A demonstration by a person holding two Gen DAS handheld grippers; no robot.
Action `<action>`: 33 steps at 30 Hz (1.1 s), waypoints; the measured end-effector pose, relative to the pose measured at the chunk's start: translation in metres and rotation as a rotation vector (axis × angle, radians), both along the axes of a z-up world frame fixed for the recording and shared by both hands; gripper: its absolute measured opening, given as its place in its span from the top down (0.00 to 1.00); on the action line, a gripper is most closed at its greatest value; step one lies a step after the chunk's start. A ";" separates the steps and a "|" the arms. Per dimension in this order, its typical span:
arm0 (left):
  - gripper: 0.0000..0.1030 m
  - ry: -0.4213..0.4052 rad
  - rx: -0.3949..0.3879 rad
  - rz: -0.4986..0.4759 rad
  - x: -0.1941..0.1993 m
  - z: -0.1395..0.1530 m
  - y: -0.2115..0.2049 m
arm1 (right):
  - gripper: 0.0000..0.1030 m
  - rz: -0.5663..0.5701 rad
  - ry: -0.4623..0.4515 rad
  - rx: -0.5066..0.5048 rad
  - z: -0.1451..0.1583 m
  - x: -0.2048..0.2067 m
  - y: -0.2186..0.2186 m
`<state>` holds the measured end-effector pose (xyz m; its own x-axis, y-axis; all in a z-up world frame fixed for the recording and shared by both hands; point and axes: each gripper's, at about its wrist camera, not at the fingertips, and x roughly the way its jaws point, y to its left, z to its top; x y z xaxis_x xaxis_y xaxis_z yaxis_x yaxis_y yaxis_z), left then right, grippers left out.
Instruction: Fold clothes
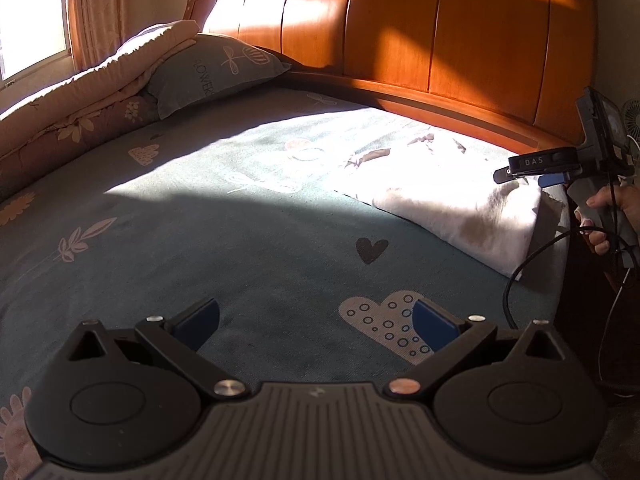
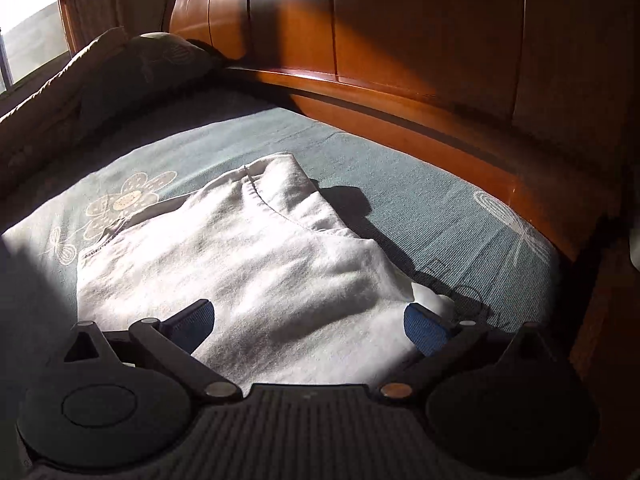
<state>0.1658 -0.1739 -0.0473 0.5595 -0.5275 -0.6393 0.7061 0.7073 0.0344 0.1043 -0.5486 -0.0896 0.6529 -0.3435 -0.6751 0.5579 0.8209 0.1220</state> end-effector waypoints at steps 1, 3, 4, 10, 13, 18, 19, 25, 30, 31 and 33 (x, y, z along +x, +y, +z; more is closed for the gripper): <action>0.01 0.004 -0.002 0.001 0.000 0.001 -0.001 | 0.00 0.027 0.016 -0.008 0.005 -0.006 0.011; 0.01 0.017 -0.008 0.001 0.000 0.003 -0.004 | 0.00 0.065 0.043 -0.015 0.015 -0.018 0.034; 0.01 0.023 -0.011 0.000 0.000 0.004 -0.006 | 0.00 0.076 0.056 -0.015 0.020 -0.024 0.045; 0.01 0.039 -0.022 -0.023 -0.007 0.015 -0.021 | 0.00 0.104 0.095 -0.013 0.048 -0.058 0.104; 0.01 0.057 -0.034 -0.049 -0.013 0.024 -0.030 | 0.00 0.104 0.097 -0.032 0.058 -0.069 0.121; 0.01 0.068 -0.063 -0.061 -0.025 0.038 -0.039 | 0.00 0.106 0.080 -0.039 0.073 -0.089 0.143; 0.01 0.067 -0.069 -0.058 -0.027 0.040 -0.040 | 0.00 0.105 0.078 -0.048 0.075 -0.092 0.147; 0.01 0.125 -0.061 -0.073 -0.034 0.046 -0.051 | 0.00 0.100 0.078 -0.083 0.085 -0.111 0.165; 0.01 0.192 -0.047 -0.050 -0.038 0.042 -0.055 | 0.00 0.104 0.062 -0.111 0.093 -0.122 0.179; 0.01 0.199 -0.050 -0.051 -0.038 0.042 -0.054 | 0.00 0.103 0.062 -0.117 0.094 -0.123 0.181; 0.01 0.213 -0.057 -0.053 -0.039 0.042 -0.054 | 0.00 0.105 0.059 -0.124 0.096 -0.125 0.184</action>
